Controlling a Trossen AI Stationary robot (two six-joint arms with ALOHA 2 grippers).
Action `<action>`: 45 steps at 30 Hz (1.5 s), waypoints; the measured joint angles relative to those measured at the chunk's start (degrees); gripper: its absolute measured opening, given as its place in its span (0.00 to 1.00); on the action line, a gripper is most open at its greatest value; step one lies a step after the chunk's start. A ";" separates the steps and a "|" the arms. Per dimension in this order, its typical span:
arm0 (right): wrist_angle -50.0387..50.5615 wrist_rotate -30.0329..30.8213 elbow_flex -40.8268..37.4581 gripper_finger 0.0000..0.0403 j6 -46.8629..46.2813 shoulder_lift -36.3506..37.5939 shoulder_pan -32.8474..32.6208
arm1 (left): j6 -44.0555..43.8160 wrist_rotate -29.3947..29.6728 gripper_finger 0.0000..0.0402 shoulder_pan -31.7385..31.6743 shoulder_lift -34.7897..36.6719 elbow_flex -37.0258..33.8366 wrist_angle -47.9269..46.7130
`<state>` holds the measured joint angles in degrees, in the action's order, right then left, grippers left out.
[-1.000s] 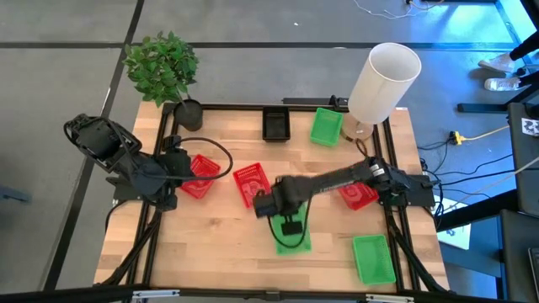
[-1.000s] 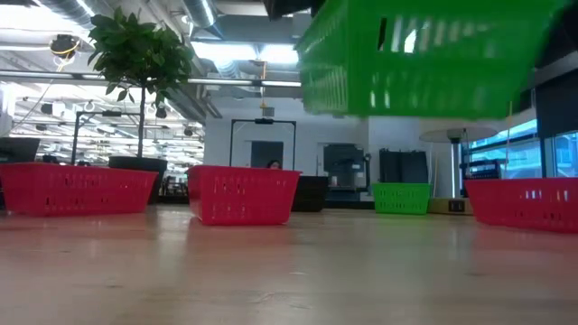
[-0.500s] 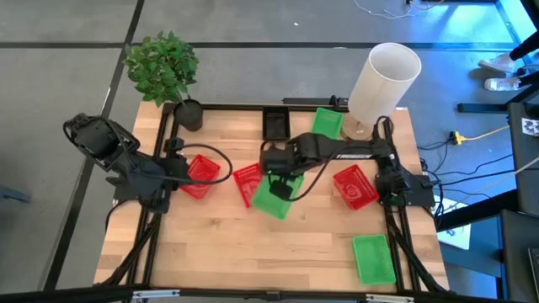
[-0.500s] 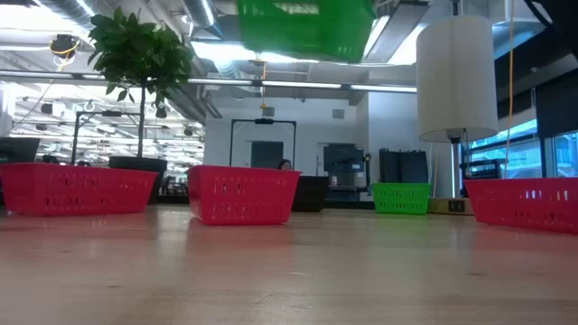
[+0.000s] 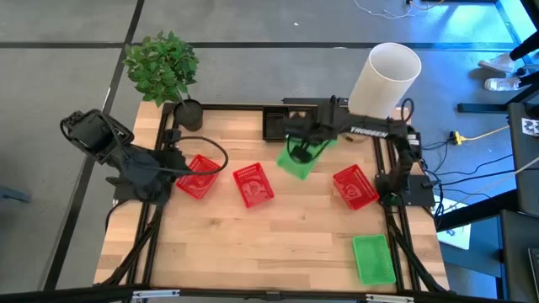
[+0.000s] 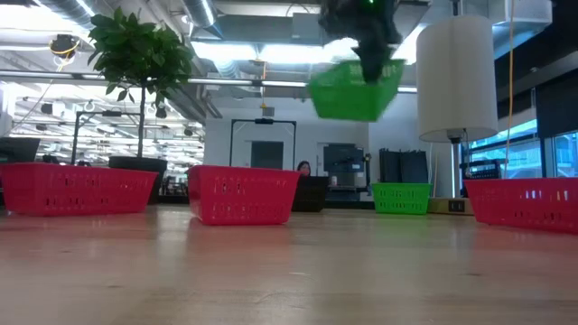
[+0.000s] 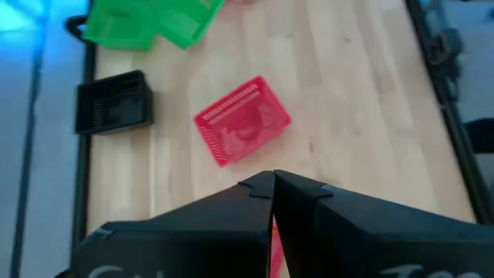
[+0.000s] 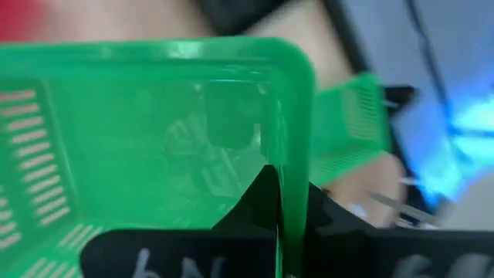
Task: Stack baskets by color
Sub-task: Stack the bottom left green bin on the top green bin
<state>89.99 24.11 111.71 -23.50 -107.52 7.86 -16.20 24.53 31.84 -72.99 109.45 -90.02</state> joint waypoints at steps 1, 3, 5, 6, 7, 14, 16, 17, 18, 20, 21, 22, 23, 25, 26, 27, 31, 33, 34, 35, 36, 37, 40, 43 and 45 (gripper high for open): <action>0.04 1.39 -1.46 0.00 1.01 0.91 1.73 | -0.11 0.61 0.00 -0.47 0.00 0.00 0.00; 0.03 4.47 -4.01 0.00 1.75 2.39 5.36 | -0.25 1.77 0.00 -1.57 0.00 0.00 0.00; -0.02 6.87 -6.14 0.00 2.57 3.11 9.02 | -1.37 2.82 0.00 -2.76 0.00 0.00 0.00; -0.26 8.19 -7.04 0.00 2.92 3.27 10.76 | -1.91 3.27 0.00 -3.45 0.00 0.00 0.00; -0.40 10.04 -7.67 0.00 3.10 3.27 12.42 | -2.40 3.49 0.00 -4.12 0.00 0.00 0.00; -8.23 13.02 -13.02 0.00 13.01 2.98 21.40 | -3.20 3.56 0.00 -8.50 0.00 0.00 0.00; -11.66 12.35 -14.87 0.00 15.40 2.98 22.81 | -3.23 3.55 0.00 -9.67 0.00 0.00 0.00; -12.85 12.18 -15.70 0.00 16.49 2.98 23.43 | -3.25 3.56 0.00 -10.19 0.00 0.00 0.00; -13.64 12.21 -16.47 0.00 17.42 2.98 23.86 | -3.29 3.53 0.00 -10.67 0.00 0.00 0.00; -14.47 12.21 -17.49 0.00 18.17 2.94 24.67 | -3.31 3.53 0.00 -11.57 0.00 0.00 0.00; -14.62 12.21 -17.85 0.00 18.22 2.94 24.96 | -3.33 3.52 0.00 -11.99 0.00 0.00 0.00; -14.61 12.22 -18.17 0.00 18.37 2.94 25.25 | -3.33 3.53 0.00 -12.35 0.00 0.00 0.00; -14.59 12.23 -18.45 0.00 19.20 2.94 25.49 | -3.35 3.53 0.00 -12.65 0.00 0.00 0.00; -14.99 12.21 -19.15 0.00 20.07 2.94 25.82 | -3.35 3.50 0.00 -13.21 0.00 0.00 0.00; -15.62 11.99 -19.53 0.00 20.79 2.94 25.95 | -3.35 3.50 0.00 -13.41 0.00 0.00 0.00; -16.22 11.42 -19.96 0.00 21.35 2.94 26.03 | -3.35 3.52 0.00 -13.63 0.00 0.00 0.00; -17.80 8.47 -21.72 0.00 23.68 2.94 26.05 | -3.35 3.44 0.00 -14.28 0.00 0.00 0.00; -18.69 7.72 -22.33 0.00 24.16 2.94 26.05 | -3.35 3.37 0.00 -14.37 0.00 0.00 0.00; -18.98 7.08 -22.49 0.00 24.34 2.94 26.05 | -3.35 3.37 0.00 -14.37 0.00 0.00 0.00; -19.41 6.18 -22.67 0.00 25.16 2.94 26.05 | -3.35 3.37 0.00 -14.37 0.00 0.00 0.00; -19.90 5.17 -22.76 0.00 25.71 2.94 26.05 | -3.35 3.37 0.00 -14.37 0.00 0.00 0.00; -20.30 4.07 -22.79 0.00 26.55 2.94 26.05 | -3.35 3.29 0.00 -14.37 0.00 0.00 0.00; -21.73 1.17 -22.79 0.00 28.31 2.94 26.05 | -3.34 2.97 0.00 -14.37 0.00 0.00 0.00; -22.29 -0.58 -22.79 0.00 30.03 2.94 26.01 | -3.35 2.96 0.00 -14.37 0.00 0.00 0.00; -22.37 -0.53 -22.79 0.00 30.45 2.94 26.03 | -3.34 2.93 0.00 -14.37 0.00 0.00 0.00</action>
<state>67.62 23.58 88.92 6.95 -104.57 33.89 -19.54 27.46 17.47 -72.99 109.45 -90.02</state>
